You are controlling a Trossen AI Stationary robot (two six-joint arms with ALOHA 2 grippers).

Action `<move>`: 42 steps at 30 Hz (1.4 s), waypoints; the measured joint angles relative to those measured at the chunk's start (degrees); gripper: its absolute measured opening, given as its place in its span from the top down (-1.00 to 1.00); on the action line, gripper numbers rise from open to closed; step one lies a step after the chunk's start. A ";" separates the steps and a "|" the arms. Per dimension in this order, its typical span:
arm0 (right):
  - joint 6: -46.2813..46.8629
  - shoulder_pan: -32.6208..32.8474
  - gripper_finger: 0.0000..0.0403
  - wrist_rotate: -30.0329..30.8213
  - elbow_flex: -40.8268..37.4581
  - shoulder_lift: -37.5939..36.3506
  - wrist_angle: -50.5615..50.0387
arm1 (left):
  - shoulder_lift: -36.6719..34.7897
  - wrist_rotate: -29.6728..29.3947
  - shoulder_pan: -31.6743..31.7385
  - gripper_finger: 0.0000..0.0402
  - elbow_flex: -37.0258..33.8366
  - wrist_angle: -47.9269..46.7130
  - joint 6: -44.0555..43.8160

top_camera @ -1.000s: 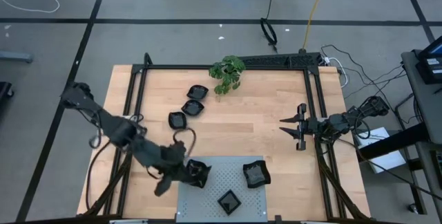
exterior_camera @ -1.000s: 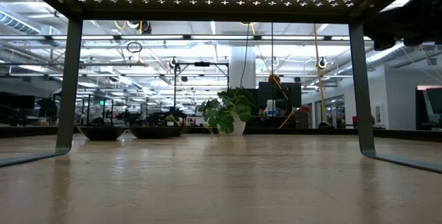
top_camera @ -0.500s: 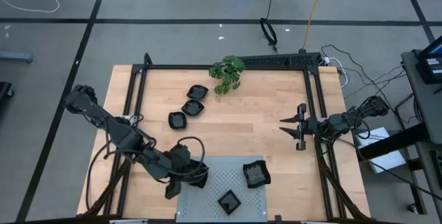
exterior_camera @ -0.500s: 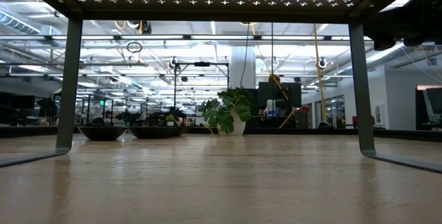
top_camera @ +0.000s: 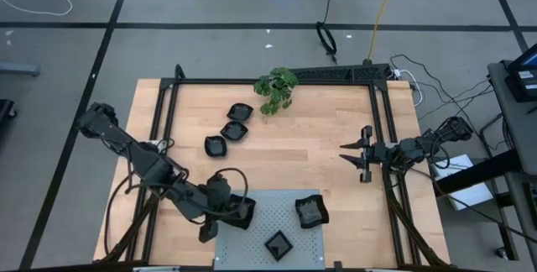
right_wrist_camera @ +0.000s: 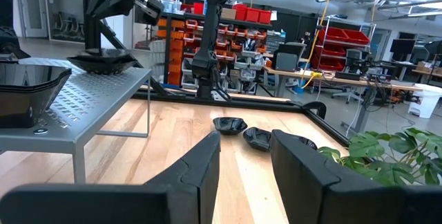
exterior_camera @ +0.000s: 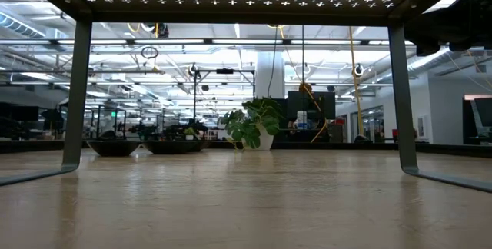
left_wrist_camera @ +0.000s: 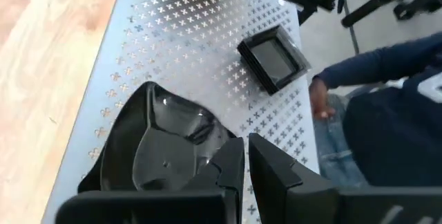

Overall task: Pick & Place Mini shaped plates
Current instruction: Stack the leaf-shaped plate onto the other leaf-shaped plate on the shelf, then adjust the stacked leaf-shaped plate on the shelf

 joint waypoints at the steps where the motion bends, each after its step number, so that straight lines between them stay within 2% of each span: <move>1: 0.01 0.01 0.41 0.00 0.00 0.00 0.00 | 0.00 0.01 -0.01 0.87 0.00 -0.75 0.52; 4: 0.00 0.01 0.41 -0.01 0.00 0.00 0.00 | 0.00 -1.07 0.54 0.87 0.00 -4.33 -0.25; 7: 0.02 0.00 0.41 -0.01 0.01 0.00 -0.01 | 0.00 -4.39 1.44 0.87 0.00 -7.92 -5.10; 12: 0.02 0.01 0.41 -0.01 0.02 0.00 -0.02 | 0.00 -4.80 3.03 0.80 0.00 -9.17 -7.47; 18: 0.01 0.00 0.41 0.01 0.01 0.00 -0.02 | 0.00 -4.99 3.56 0.40 0.00 -9.22 -4.68; 22: 0.02 0.01 0.41 -0.01 0.00 0.00 -0.02 | 1.70 -4.92 3.78 0.12 0.00 -9.28 0.90; 27: 0.01 0.00 0.41 0.01 0.01 -0.02 -0.01 | 4.27 -2.26 4.94 -0.07 0.00 -9.48 5.76; 33: 0.02 0.01 0.41 -0.01 0.00 0.00 0.00 | 5.47 -1.43 6.51 -0.04 -0.02 -9.27 8.63; 42: 0.02 0.01 0.41 0.01 0.00 -0.02 -0.01 | 4.98 -2.75 6.89 0.26 -0.02 -11.92 2.94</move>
